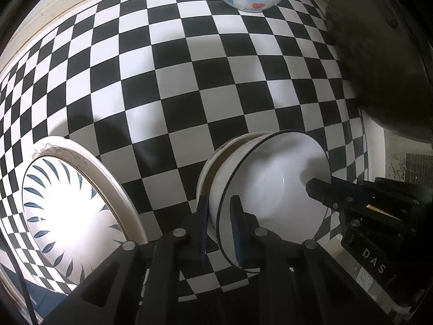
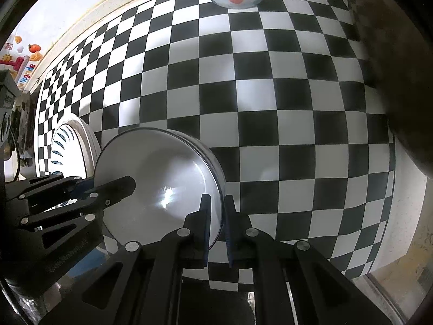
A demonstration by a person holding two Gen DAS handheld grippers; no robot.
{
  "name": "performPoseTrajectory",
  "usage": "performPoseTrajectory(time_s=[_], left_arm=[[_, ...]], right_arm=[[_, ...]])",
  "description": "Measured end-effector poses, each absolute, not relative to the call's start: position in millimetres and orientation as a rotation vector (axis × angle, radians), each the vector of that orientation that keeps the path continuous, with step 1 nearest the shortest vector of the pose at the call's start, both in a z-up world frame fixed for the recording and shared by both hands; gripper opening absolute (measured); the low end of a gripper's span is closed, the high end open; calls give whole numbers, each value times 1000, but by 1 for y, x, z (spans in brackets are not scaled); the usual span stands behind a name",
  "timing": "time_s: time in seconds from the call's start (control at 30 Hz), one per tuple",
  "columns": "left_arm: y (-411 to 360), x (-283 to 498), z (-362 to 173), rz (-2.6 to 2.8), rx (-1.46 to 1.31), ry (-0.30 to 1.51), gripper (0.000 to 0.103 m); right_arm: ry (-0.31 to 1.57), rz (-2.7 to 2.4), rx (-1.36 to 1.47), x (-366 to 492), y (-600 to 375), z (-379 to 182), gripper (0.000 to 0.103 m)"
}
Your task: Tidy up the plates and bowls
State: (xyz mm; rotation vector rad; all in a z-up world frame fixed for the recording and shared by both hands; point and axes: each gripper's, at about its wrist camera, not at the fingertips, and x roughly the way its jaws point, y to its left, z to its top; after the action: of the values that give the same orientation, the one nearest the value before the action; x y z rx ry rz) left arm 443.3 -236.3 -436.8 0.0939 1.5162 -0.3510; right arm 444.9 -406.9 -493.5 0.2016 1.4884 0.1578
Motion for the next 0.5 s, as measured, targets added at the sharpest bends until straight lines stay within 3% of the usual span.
performPoseTrajectory(time_s=[0.4,0.5], left_arm=[[-208,442,-382,-286,20,1367,15],[-206,462,-363,-292,-28,1331,15]], right_arm=[[1431,202,271,444,-420,-461,20],[1362,192,284,456,-428,-435,31]])
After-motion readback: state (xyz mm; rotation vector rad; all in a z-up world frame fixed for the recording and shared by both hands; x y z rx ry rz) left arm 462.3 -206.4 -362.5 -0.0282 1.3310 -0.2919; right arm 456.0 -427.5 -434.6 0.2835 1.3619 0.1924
